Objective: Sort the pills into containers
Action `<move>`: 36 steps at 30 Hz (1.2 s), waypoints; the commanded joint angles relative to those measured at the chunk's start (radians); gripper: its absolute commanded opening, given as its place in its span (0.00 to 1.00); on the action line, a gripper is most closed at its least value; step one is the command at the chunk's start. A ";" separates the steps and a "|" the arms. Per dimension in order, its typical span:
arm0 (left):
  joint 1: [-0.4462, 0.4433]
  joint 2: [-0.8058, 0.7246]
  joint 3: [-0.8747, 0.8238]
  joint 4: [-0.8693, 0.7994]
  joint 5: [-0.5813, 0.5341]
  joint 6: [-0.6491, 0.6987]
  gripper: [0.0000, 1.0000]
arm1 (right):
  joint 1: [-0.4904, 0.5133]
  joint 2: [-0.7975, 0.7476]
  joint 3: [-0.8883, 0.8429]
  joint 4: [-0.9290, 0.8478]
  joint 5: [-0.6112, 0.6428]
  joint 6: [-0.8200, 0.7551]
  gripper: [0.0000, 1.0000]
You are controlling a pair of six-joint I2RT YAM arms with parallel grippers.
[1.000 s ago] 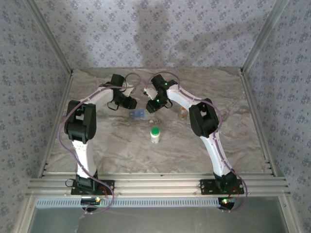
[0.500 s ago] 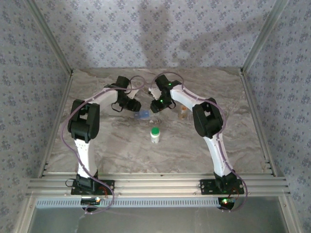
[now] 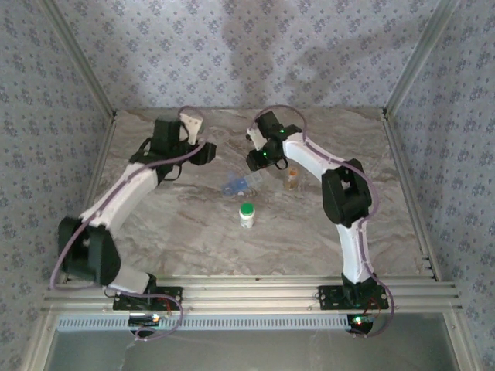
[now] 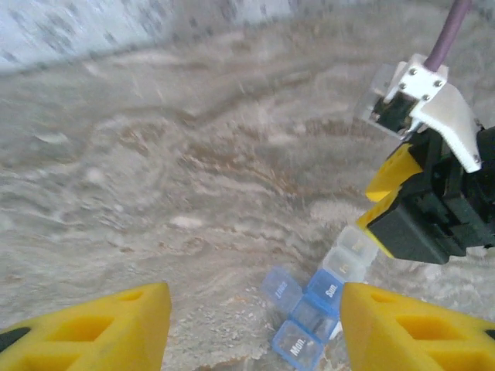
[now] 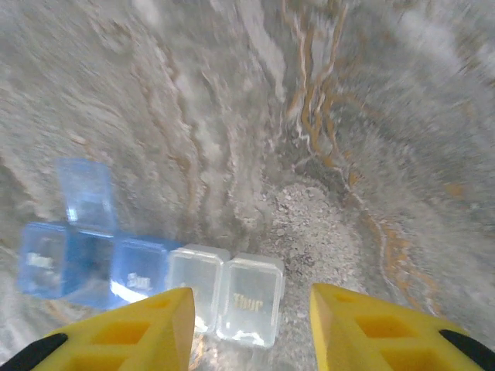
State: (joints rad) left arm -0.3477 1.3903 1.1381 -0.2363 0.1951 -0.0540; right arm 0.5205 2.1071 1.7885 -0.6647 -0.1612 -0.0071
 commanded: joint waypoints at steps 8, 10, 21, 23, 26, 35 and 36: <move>-0.087 -0.508 -0.458 0.194 -0.105 -0.158 0.67 | 0.180 -0.397 -0.311 0.209 0.403 -0.081 0.47; -0.091 -0.614 -0.554 0.235 -0.113 -0.183 0.70 | 0.232 -0.474 -0.377 0.253 0.504 -0.139 0.49; -0.092 -0.884 -0.844 0.354 -0.184 -0.181 0.77 | 0.308 -0.709 -0.561 0.176 0.432 -0.136 0.60; -0.093 -0.881 -0.865 0.376 -0.183 -0.175 0.77 | 0.309 -0.707 -0.569 0.148 0.377 -0.146 0.62; -0.093 -0.867 -0.887 0.398 -0.187 -0.184 0.77 | 0.316 -0.698 -0.587 0.130 0.301 -0.186 0.64; -0.093 -0.854 -0.894 0.415 -0.186 -0.164 0.79 | 0.315 -0.630 -0.605 0.086 0.231 -0.252 0.70; -0.091 -0.849 -0.902 0.426 -0.192 -0.162 0.81 | 0.322 -0.613 -0.604 0.069 0.228 -0.262 0.70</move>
State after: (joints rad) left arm -0.4389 0.5335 0.2562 0.1223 0.0235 -0.2295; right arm 0.8364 1.4551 1.1542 -0.5346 0.1066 -0.2230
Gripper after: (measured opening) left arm 0.795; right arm 0.697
